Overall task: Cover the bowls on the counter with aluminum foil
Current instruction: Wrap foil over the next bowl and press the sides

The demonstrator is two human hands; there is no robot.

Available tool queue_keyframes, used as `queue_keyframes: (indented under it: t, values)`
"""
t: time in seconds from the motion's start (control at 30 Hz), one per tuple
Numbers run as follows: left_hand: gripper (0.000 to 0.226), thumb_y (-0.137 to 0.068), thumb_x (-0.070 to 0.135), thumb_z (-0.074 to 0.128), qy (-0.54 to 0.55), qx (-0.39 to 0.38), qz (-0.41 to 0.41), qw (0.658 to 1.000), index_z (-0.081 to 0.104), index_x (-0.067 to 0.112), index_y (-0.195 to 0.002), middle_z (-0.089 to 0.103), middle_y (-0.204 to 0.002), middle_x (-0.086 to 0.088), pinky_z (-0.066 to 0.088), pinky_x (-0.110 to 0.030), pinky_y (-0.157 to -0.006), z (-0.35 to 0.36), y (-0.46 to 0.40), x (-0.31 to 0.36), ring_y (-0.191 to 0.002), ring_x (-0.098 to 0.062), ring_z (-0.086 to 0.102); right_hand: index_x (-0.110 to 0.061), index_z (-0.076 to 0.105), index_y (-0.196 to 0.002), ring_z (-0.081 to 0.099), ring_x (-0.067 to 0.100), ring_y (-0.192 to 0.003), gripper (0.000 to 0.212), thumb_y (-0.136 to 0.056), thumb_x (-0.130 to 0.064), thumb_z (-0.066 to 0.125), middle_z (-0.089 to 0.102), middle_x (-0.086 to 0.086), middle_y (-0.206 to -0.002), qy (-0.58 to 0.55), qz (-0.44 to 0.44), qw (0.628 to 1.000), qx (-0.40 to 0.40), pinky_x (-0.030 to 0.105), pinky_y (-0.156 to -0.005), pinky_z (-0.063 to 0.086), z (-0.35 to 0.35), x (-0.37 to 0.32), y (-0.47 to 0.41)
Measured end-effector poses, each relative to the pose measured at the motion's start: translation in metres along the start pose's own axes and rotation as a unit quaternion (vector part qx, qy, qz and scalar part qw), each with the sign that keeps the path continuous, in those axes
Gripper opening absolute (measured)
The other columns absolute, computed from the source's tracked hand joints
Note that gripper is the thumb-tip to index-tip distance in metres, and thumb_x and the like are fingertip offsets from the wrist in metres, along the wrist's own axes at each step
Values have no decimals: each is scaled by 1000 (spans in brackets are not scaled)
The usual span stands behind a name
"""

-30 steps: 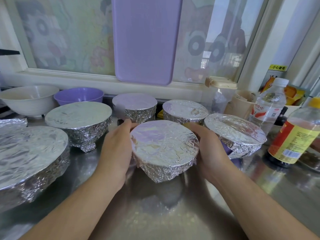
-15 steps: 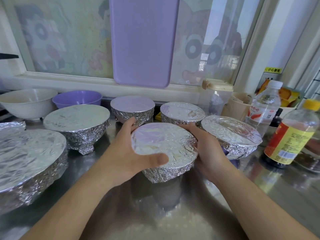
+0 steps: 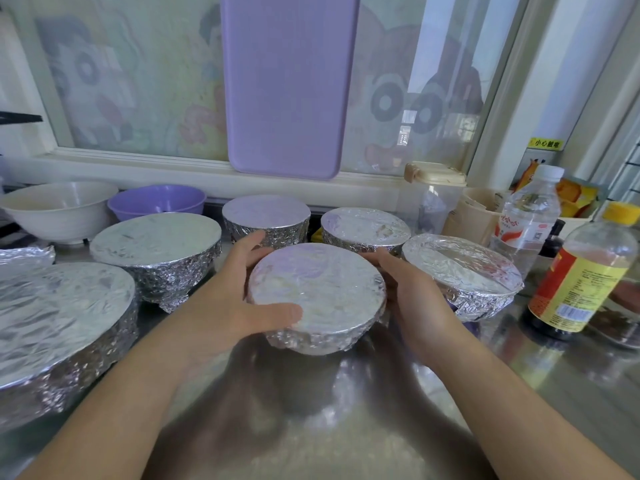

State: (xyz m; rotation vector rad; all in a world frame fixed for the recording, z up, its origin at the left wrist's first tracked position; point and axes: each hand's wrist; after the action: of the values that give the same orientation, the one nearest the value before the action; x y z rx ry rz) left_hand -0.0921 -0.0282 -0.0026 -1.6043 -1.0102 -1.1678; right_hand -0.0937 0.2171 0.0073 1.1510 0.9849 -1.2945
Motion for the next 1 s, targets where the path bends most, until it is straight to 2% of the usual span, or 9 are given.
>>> queue_keyframes:
  t: [0.07, 0.13, 0.23, 0.33, 0.43, 0.6, 0.7, 0.77, 1.0]
  values:
    - [135, -38, 41, 96, 35, 22, -6, 999, 34, 35, -157, 51, -149, 16, 53, -25, -98, 5, -1, 1, -125, 3, 60, -15, 79, -118, 71, 35, -120, 52, -86, -55, 70, 77, 12, -123, 31, -8, 999, 10, 59, -115, 46, 3, 2, -2]
    - [111, -47, 51, 89, 79, 80, -25, 993, 48, 33, -149, 61, -139, 14, 55, -20, -89, 15, -2, 0, -117, 3, 65, -16, 79, -117, 72, 30, -120, 61, -74, -59, 73, 77, 9, -121, 39, -11, 999, 26, 55, -116, 47, 4, 6, -7]
    - [64, -69, 64, 74, 25, 191, -39, 980, 66, 39, -127, 72, -118, 22, 50, -33, -104, 26, -4, -5, -110, 2, 67, -17, 79, -90, 74, 22, -107, 48, -73, -61, 71, 78, 6, -112, 39, -6, 999, 17, 42, -105, 49, 7, 6, -3]
    - [37, -80, 49, 71, 68, 242, -38, 967, 74, 36, -114, 75, -112, 16, 51, -37, -103, 33, -4, -8, -105, -3, 70, -22, 73, -72, 71, 20, -98, 41, -77, -63, 70, 75, 4, -93, 32, -35, 997, 53, 43, -100, 51, 8, 7, 3]
    - [37, -76, 45, 66, 112, 238, -44, 964, 76, 36, -111, 76, -114, 10, 53, -39, -98, 43, -6, -8, -110, -12, 71, -28, 77, -103, 73, 26, -112, 24, -95, -48, 67, 78, 4, -115, 13, -68, 997, 38, 54, -107, 54, 17, 11, 5]
    - [44, -82, 44, 58, 157, 251, -38, 954, 74, 28, -119, 77, -115, 3, 53, -52, -105, 52, -6, -9, -111, -19, 72, 2, 73, -123, 75, 36, -112, 49, -85, -29, 79, 76, 20, -121, -149, -38, 987, 51, 58, -106, 54, 26, 22, 2]
    - [41, -86, 39, 56, 185, 263, -34, 946, 77, 23, -117, 78, -114, -4, 54, -57, -104, 55, -9, -12, -110, -25, 74, 0, 75, -119, 75, 36, -110, 35, -94, -24, 69, 76, 19, -120, -161, -34, 986, 39, 54, -103, 57, 27, 25, 1]
    - [38, -89, 36, 56, 194, 262, -35, 945, 78, 20, -116, 78, -116, -7, 54, -60, -103, 56, -10, -12, -110, -27, 74, -6, 77, -105, 77, 30, -99, 21, -99, -20, 62, 78, 13, -107, -160, -36, 986, 31, 45, -89, 60, 26, 25, 3]
    - [31, -100, 22, 51, 193, 269, -30, 943, 80, 17, -108, 78, -112, -8, 57, -57, -98, 57, -8, -11, -106, -28, 75, -15, 69, -84, 72, 20, -75, 24, -102, -15, 53, 72, 4, -79, -191, -40, 981, 23, 32, -68, 55, 32, 20, 12]
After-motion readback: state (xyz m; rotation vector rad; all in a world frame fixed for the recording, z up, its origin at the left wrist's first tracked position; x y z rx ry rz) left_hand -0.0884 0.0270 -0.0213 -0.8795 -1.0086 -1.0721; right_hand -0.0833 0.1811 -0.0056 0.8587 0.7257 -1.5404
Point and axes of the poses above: each hand's wrist, its own y-axis away from the middle knuckle, its own z-axis out of the palm, x = y × z
